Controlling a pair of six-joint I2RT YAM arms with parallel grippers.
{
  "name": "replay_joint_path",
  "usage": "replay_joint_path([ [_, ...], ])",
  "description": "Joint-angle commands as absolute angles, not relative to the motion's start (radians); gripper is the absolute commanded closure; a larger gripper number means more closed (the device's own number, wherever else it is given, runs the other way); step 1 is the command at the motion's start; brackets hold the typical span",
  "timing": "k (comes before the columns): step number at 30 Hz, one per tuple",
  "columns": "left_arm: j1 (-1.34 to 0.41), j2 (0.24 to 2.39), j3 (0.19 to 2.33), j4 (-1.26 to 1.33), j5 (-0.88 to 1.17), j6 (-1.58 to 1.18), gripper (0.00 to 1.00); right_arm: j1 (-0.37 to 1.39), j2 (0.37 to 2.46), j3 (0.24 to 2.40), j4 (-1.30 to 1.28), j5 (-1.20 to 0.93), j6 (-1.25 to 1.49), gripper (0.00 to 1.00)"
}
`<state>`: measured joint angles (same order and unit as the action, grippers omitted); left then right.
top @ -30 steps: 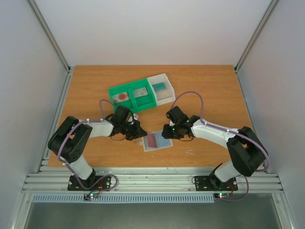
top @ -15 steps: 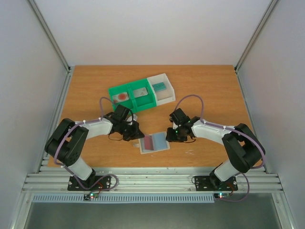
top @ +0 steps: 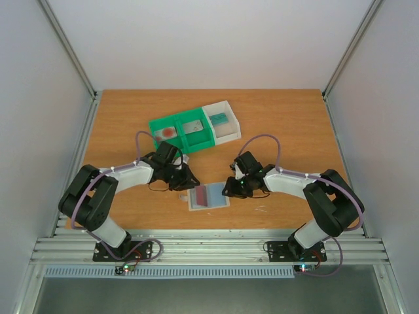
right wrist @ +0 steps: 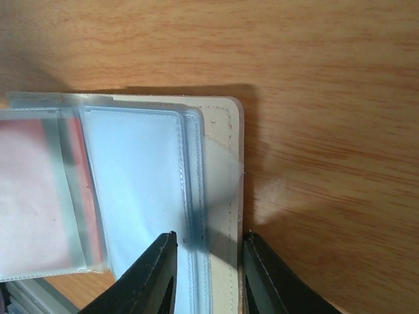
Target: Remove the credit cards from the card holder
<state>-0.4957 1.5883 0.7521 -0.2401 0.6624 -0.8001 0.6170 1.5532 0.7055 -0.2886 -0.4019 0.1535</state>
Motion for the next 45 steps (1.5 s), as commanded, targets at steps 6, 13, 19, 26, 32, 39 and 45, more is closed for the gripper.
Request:
replay_joint_path([
  [6,-0.52,1.585,0.753,-0.112,0.731,-0.871,0.78,0.629,1.551,0.683,-0.246,-0.462,0.2,0.72],
  [13,-0.553,1.591,0.723,0.041,0.758,-0.946,0.74,0.628,1.505,0.684,-0.285,-0.408,0.192,0.69],
  [19,-0.567,1.615,0.71,0.085,0.756,-0.97,0.73,0.627,1.432,0.687,-0.355,-0.326,0.174,0.62],
  [26,-0.605,1.668,0.712,0.192,0.778,-1.036,0.69,0.627,1.396,0.692,-0.365,-0.314,0.184,0.6],
  [32,-0.607,1.625,0.718,0.127,0.734,-0.997,0.66,0.627,1.373,0.689,-0.374,-0.31,0.188,0.64],
  [39,-0.606,1.579,0.749,-0.109,0.627,-0.858,0.63,0.628,1.391,0.688,-0.324,-0.376,0.216,0.64],
  [45,-0.603,1.571,0.722,-0.115,0.586,-0.831,0.65,0.634,1.429,0.69,-0.283,-0.433,0.237,0.76],
])
